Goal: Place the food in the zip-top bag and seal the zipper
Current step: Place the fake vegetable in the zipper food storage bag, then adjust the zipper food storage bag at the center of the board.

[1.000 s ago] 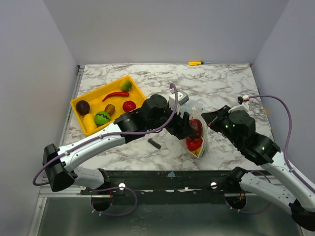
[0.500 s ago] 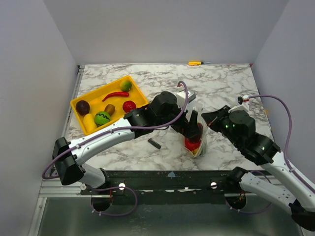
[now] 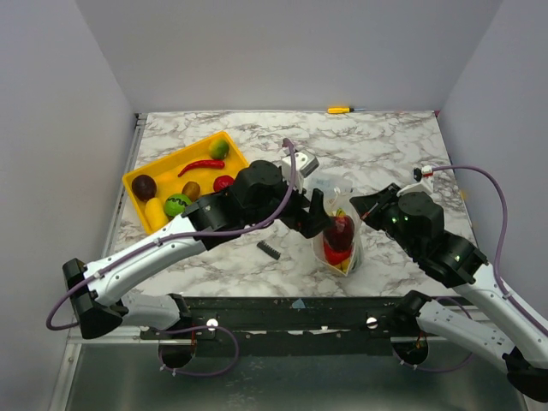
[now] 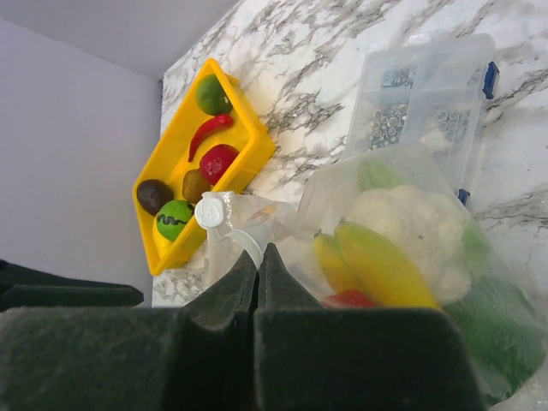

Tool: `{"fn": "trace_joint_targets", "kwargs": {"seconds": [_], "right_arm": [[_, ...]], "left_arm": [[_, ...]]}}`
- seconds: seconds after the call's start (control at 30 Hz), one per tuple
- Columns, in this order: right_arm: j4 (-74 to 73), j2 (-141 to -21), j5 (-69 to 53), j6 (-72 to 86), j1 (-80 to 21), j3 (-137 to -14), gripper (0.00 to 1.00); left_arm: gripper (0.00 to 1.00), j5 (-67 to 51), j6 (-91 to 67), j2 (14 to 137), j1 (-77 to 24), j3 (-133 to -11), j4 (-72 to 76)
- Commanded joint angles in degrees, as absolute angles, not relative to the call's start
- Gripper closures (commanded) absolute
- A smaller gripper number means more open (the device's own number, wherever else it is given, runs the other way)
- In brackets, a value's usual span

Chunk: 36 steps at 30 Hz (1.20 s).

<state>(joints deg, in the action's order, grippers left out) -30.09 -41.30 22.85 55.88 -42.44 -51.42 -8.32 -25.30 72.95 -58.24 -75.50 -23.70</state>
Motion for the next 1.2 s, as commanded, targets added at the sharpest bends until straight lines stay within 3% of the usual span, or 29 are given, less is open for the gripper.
{"fn": "trace_joint_targets", "kwargs": {"seconds": [0.0,0.13,0.2,0.4,0.57,0.8,0.97,1.1,1.17], "right_arm": [[-29.7,-40.5,23.7,56.0,-42.6,-52.7,1.00],[-29.8,-40.4,23.6,56.0,-42.7,-52.9,1.00],[-29.8,-40.3,23.7,56.1,-42.7,-52.8,1.00],[-30.4,-39.7,23.7,56.3,-42.7,-52.7,1.00],[-31.6,-39.5,24.6,55.3,-42.6,-54.0,1.00],[-43.7,-43.2,29.0,49.1,-42.7,-67.3,1.00],[-56.0,-51.9,28.3,47.0,-42.6,-79.2,1.00],[-53.1,-53.3,27.5,45.7,-42.6,-71.8,1.00],[-52.2,-54.4,29.7,45.2,-42.7,-67.7,1.00]], "left_arm": [[0.30,-3.4,-25.6,69.7,-58.2,-71.4,-27.1],[0.48,-6.4,-28.8,70.1,-58.1,-67.5,-26.6],[0.50,-9.6,-30.7,70.8,-58.2,-65.5,-24.6],[0.73,-15.4,-33.2,74.6,-58.7,-64.5,-21.6],[1.00,-19.9,-31.5,76.3,-59.2,-69.1,-21.0],[1.00,-29.3,-35.6,74.1,-60.7,-75.1,-16.3],[1.00,-25.3,-42.8,70.8,-60.9,-71.2,-12.7],[1.00,-16.9,-45.5,73.0,-59.9,-69.7,-18.7],[1.00,-19.3,-46.5,75.8,-58.5,-69.6,-19.7]]}}
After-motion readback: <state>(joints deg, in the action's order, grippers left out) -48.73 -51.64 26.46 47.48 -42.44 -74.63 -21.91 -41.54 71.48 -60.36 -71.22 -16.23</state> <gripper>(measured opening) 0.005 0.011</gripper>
